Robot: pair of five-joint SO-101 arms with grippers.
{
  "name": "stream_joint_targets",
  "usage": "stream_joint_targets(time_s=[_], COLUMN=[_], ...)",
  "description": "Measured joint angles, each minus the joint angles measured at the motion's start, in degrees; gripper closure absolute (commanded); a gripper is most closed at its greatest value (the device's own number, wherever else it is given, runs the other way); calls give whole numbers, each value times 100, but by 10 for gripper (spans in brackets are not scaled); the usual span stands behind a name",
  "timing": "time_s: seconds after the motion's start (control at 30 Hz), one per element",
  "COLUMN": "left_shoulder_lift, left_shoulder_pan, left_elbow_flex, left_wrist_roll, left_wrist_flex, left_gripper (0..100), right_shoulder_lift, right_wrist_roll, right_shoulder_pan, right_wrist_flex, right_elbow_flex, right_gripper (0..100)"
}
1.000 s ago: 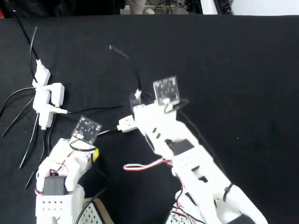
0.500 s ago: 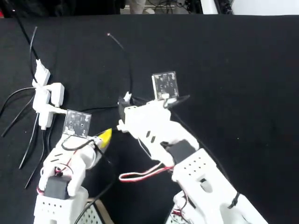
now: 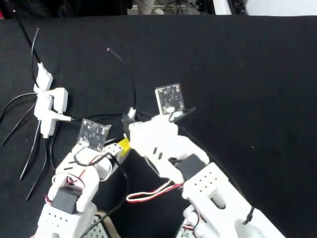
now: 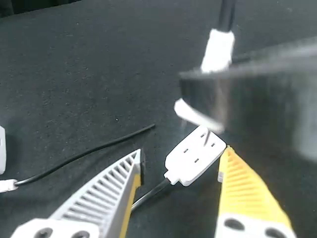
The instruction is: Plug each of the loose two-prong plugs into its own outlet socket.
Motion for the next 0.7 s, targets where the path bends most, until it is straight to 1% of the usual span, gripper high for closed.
stream_joint_targets(time_s=[0.1,0.37,0.57,0.7], left_shoulder_lift=[0,18,18,18], left_shoulder_pan=[-132,-448,-448,-519], left_elbow_flex=[0,264,273,273], left_wrist_roll=[0,0,0,0], left_wrist_flex=[-70,-721,-730,-730], left_gripper=[742,742,742,742], right_shoulder_lift=[0,-62,-62,-70], right_wrist_roll=[-9,-9,-9,18], right_shoulder_pan=[0,0,-9,-229], right_wrist_flex=[273,422,422,440], right_elbow_flex=[-9,-158,-158,-158], right_gripper=[987,987,987,987])
